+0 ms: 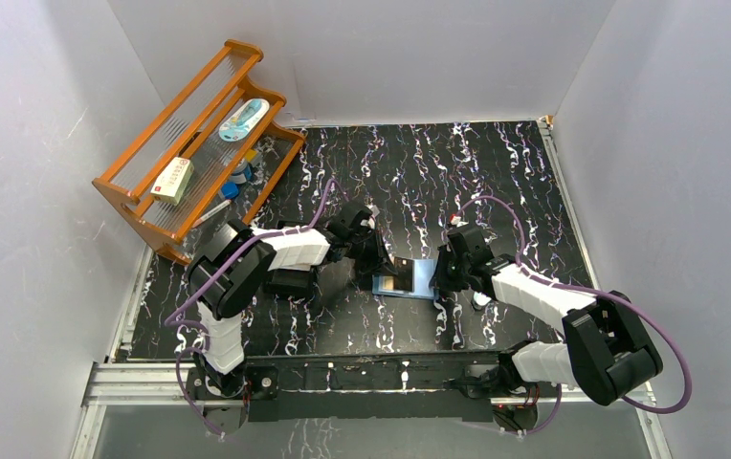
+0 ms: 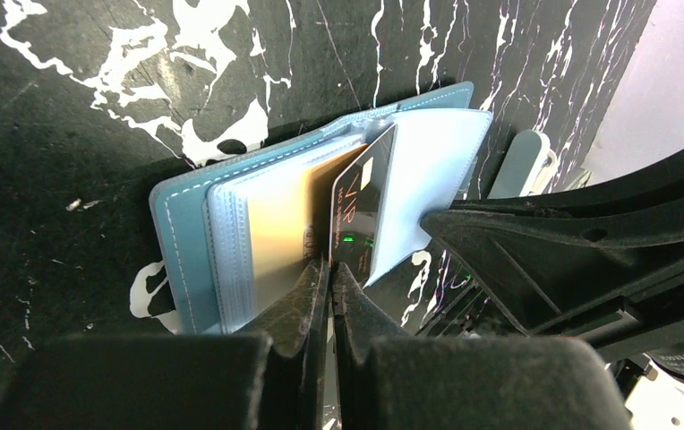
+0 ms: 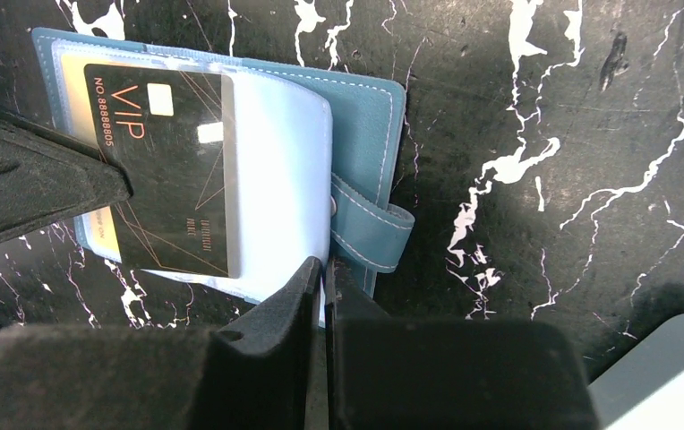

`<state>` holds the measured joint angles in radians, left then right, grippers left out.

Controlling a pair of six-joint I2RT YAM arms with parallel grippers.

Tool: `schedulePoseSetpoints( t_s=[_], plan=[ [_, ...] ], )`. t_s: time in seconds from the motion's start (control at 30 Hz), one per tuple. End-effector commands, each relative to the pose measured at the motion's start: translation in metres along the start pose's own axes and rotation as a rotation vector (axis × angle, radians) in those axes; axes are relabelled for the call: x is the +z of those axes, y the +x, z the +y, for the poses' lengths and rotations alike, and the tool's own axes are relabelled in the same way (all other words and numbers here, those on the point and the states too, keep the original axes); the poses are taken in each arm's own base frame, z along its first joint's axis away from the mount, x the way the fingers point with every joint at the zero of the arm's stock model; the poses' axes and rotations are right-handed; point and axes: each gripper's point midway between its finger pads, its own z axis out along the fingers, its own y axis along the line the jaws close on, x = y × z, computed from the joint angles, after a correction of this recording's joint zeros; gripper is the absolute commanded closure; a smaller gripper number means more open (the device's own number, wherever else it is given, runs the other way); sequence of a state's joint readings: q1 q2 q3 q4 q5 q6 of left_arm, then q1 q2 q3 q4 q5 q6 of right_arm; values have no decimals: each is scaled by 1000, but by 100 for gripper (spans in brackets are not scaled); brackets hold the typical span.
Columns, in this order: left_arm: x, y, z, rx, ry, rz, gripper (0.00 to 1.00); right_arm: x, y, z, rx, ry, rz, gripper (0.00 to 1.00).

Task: Put the credit cards into the card holder
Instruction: Insert the credit card into the card holder.

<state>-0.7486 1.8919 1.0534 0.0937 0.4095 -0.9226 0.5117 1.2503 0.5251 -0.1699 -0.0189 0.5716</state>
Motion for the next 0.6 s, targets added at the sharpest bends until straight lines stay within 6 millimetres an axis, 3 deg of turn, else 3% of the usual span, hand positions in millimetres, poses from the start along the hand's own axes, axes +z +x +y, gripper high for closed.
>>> schedulePoseSetpoints(
  t_s=[0.0,0.43,0.57],
  plan=[
    [1,-2,7,-19,-31,-44,100,3,1,1,3,-14,-5,86],
    [14,11,-6,7,-16,-16,100,7,1,9,29,-52,3,86],
    [13,9,-5,34,-46,-14,94,5,-2,10,24,-48,-3,84]
  ],
)
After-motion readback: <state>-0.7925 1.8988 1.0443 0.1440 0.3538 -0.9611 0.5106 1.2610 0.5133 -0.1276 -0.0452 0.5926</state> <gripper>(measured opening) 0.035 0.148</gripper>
